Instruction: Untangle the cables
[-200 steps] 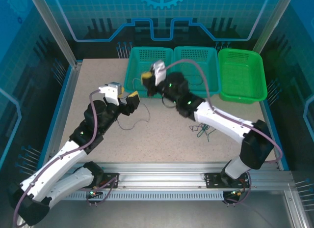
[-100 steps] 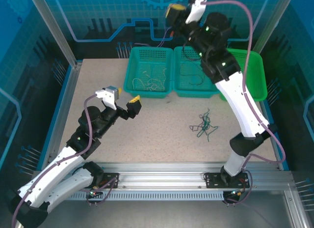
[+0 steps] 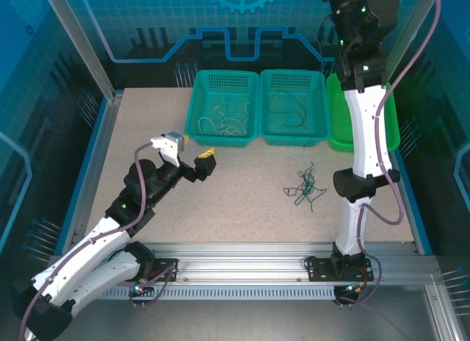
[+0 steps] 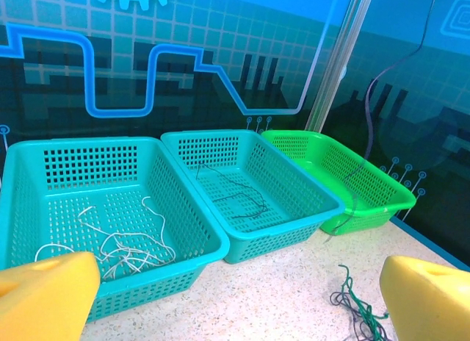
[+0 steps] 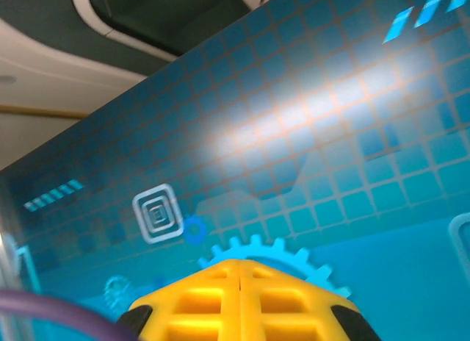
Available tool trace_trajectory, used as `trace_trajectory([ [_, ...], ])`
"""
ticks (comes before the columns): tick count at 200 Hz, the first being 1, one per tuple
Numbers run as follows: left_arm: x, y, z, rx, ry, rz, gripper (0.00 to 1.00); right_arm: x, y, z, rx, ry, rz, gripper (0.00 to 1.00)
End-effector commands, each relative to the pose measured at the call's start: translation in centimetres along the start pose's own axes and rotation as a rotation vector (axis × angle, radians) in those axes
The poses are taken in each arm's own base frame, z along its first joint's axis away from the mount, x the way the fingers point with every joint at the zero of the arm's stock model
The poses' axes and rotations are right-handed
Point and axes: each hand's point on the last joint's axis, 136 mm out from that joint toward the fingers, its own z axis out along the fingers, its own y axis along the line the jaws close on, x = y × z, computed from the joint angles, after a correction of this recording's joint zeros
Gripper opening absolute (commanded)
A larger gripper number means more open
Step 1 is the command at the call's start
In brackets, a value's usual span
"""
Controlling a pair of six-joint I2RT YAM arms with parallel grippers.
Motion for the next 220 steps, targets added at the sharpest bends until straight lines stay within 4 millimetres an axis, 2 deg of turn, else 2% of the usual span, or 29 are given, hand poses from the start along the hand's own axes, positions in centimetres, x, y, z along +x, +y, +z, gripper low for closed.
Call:
trace_trajectory([
  [1,-0.3,-0.2,0.3,0.021,-0.029,-0.010,0.99,-0.5,-1.3,1.5,-0.011,-0.138,-0.019,0.00],
  [32,0.0,0.0,0.7,0.012,-0.022,0.000,0.99,-0.7,-3.4,2.2,0.002,-0.238,-0.001,0.00],
  [61,0.1,0.1,1.4,0.006,-0.019,0.012,0.99,-4.1,-2.0,1.0,-0.056,-0.416,0.046,0.00],
  [72,0.0,0.0,1.7,0.011,-0.022,0.009,0.99,-4.7,-1.9,0.7,-0.058,-0.443,0.071,0.00],
  [79,0.0,-0.1,2.0,0.015,-0.023,0.004,0.99,-4.6,-1.9,0.8,-0.057,-0.438,0.073,0.00],
  [90,-0.1,-0.2,2.3,0.024,-0.031,-0.009,0.99,-3.3,-2.0,1.3,-0.046,-0.402,0.059,0.00],
  [110,0.1,-0.4,2.7,0.038,-0.036,-0.030,0.99,1.8,-2.5,3.0,-0.016,-0.263,-0.006,0.00],
  [126,0.4,-0.4,2.6,0.043,-0.030,-0.040,0.99,8.5,-3.5,4.4,0.030,-0.095,-0.129,0.00],
  [142,0.8,-0.3,2.2,0.040,-0.026,-0.043,0.99,15.4,-6.1,4.6,0.138,0.099,-0.203,0.00],
  [170,1.1,0.0,1.6,0.024,-0.024,-0.034,0.99,26.5,-10.7,2.1,0.349,0.388,-0.271,0.00],
  [180,1.1,0.1,1.4,0.022,-0.022,-0.030,0.99,29.4,-12.6,0.6,0.425,0.466,-0.260,0.00],
  [202,0.9,0.0,1.1,0.023,-0.025,-0.024,0.99,34.1,-16.6,-3.0,0.589,0.598,-0.251,0.00],
  [216,0.9,0.0,0.9,0.022,-0.025,-0.019,0.99,35.6,-18.8,-5.4,0.687,0.671,-0.255,0.00],
  [220,0.8,0.0,0.9,0.020,-0.027,-0.018,0.99,37.4,-20.1,-6.6,0.730,0.715,-0.258,0.00],
])
